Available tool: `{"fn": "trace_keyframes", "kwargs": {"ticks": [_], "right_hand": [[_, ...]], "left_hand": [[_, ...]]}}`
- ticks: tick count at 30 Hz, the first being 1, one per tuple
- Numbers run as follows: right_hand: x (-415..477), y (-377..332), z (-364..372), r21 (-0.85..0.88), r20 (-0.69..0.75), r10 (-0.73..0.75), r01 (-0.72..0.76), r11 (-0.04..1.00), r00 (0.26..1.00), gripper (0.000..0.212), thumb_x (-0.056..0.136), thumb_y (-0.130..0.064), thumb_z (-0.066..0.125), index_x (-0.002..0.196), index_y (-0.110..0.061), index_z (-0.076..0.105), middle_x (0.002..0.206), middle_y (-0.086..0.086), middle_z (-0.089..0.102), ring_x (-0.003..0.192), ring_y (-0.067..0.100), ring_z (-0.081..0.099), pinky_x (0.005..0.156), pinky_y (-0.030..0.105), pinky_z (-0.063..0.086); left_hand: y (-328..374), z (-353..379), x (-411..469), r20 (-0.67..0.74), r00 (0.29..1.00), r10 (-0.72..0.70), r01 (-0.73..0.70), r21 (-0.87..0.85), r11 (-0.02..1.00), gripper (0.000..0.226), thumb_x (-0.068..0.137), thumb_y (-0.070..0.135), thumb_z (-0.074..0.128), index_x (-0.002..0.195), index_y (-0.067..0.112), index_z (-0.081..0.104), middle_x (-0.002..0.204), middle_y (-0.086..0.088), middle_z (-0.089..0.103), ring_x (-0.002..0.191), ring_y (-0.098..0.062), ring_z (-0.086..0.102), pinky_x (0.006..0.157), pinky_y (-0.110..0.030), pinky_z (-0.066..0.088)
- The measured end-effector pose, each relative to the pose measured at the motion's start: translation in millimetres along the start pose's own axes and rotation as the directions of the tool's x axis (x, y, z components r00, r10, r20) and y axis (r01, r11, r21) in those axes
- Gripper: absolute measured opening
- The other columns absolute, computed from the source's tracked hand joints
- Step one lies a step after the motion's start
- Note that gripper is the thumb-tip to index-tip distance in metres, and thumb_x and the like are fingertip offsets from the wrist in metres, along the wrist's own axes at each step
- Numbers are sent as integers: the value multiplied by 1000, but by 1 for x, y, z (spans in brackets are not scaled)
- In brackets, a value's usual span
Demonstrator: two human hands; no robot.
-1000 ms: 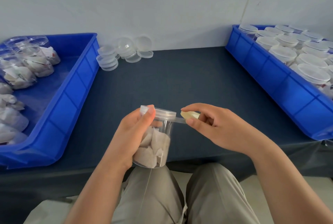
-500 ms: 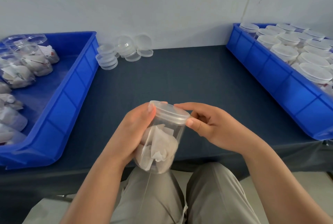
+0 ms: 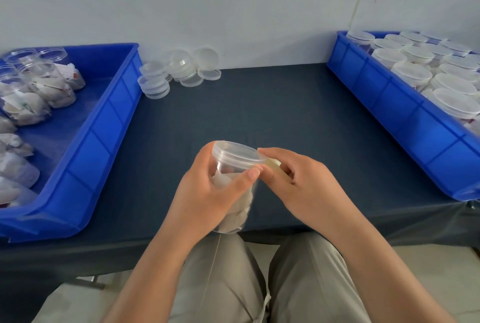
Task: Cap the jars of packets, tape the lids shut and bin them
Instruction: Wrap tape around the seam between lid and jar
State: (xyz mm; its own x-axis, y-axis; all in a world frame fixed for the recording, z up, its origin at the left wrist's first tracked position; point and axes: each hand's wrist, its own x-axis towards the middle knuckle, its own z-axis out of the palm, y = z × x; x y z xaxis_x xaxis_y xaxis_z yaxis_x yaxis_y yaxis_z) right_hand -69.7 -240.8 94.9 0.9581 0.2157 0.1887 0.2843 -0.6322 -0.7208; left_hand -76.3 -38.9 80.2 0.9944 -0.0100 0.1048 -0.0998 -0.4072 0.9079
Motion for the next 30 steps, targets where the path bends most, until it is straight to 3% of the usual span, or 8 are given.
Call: {"fn": "trace_keyframes", "kwargs": {"ticks": [3,8,13,16,20,23,26,30], "right_hand": [[0,-1,-4,21,45,-8,7,1000,999,56,92,-82,42,136,-52,61,88,-49,57,88,-16,59,74,1,41],[3,8,-17,-43,188,13,-6,999,982,56,90,-85,36,139,-60,45,99,-27,63,84,-1,63,65,12,47],[5,11,-27,-51,253,-21,35,998,967,42,97,-73,40,137,-63,49,95,-20,65,79,3,63,67,10,46],[9,13,-31,-82,233,-11,31,996,972,41,98,-74,43,136,-63,51,95,-21,65,84,3,63,72,10,45],[13,11,-32,-39,259,-16,27,999,966,50,90,-84,44,135,-63,53,93,-14,64,79,6,61,70,11,46],[14,12,-30,-2,300,-3,4,1000,954,52,90,-84,44,136,-62,55,91,-11,62,75,5,58,68,14,46],[13,12,-24,51,334,-11,-6,999,943,53,93,-83,40,138,-61,54,90,-5,63,76,10,59,67,24,49],[12,9,-20,140,385,-55,0,990,921,64,90,-87,39,145,-58,52,108,-4,70,90,20,62,82,42,56]], "left_hand": [[-3,-4,1,-25,1000,20,-20,-34,999,56,76,75,72,123,49,59,114,26,71,105,4,69,73,-8,53],[-8,-15,3,-6,998,-54,52,-200,978,56,78,74,69,120,38,69,114,12,76,106,-11,73,81,-28,58],[-11,-21,1,106,977,-184,211,-396,893,78,69,86,75,120,28,73,114,-6,77,104,-29,77,83,-48,62],[-16,-22,-2,230,952,-200,295,-528,797,76,70,77,83,118,18,76,110,-17,76,98,-36,76,78,-47,61],[-23,-24,-4,422,899,-118,393,-657,643,69,78,69,84,120,14,78,110,-16,76,92,-30,77,74,-39,62],[-24,-21,3,477,879,3,343,-636,691,74,97,68,64,142,9,64,138,-18,67,118,-39,69,94,-47,57],[-28,-16,7,522,837,161,237,-612,754,78,108,64,40,159,4,41,167,-15,40,144,-42,48,109,-50,48],[-31,-15,6,502,860,90,290,-627,723,80,100,73,52,151,12,55,144,-16,64,127,-36,65,97,-43,56]]}}
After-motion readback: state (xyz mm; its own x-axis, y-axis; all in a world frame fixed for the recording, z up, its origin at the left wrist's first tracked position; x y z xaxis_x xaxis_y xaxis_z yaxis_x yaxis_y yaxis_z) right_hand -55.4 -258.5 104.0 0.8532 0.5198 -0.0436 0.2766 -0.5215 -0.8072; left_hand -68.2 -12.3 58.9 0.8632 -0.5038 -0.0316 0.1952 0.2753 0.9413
